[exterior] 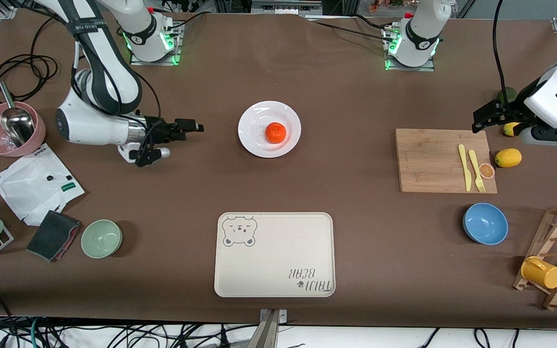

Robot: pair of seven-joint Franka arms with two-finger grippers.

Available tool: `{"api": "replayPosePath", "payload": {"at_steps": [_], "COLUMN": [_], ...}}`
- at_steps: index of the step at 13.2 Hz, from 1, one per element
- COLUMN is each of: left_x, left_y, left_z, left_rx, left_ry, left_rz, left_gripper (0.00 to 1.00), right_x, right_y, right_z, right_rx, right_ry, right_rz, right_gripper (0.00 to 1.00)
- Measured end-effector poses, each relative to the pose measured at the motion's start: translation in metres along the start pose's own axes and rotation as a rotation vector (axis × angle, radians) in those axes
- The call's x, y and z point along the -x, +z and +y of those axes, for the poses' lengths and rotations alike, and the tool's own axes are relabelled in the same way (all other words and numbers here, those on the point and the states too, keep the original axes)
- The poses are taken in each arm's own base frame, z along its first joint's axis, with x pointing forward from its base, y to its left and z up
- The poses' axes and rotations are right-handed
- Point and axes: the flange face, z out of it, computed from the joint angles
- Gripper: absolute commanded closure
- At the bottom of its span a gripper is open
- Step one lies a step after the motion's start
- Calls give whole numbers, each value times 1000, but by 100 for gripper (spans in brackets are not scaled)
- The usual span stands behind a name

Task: Place orange and plate with both arms
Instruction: 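Retract the left gripper while the right gripper reaches toward the plate rim, then grip the white plate rim with the right gripper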

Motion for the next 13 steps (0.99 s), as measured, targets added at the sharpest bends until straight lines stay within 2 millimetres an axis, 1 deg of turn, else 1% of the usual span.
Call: {"api": "replayPosePath", "payload": {"at_steps": [1,3,5,8,10,11,13], "left_x": [5,7,7,8,8,8,8], "left_y": [0,-1,-1,0,0,0,0], "left_z": [2,8,14,12,8,8,8], "left_rx": [-1,-1,-2,-2,-2,-2,-2], "left_ry": [3,14,26,22,15,14,14], "left_rz": [-3,-3,-3,-14,-19,-20,-20], "left_gripper": [0,0,0,0,0,0,0], "right_x": [1,-2,-5,-1,6,9,10], "right_y": [12,32,58,101,124,131,135], "right_z": [4,7,5,6,6,6,8], "right_rx": [-38,-54,-74,-120,-114,-112,-112], "right_ry": [-9,-29,-49,-73,-87,-91,-87], "right_rz": [6,22,51,86,102,104,105], "right_gripper": [0,0,0,0,0,0,0]}}
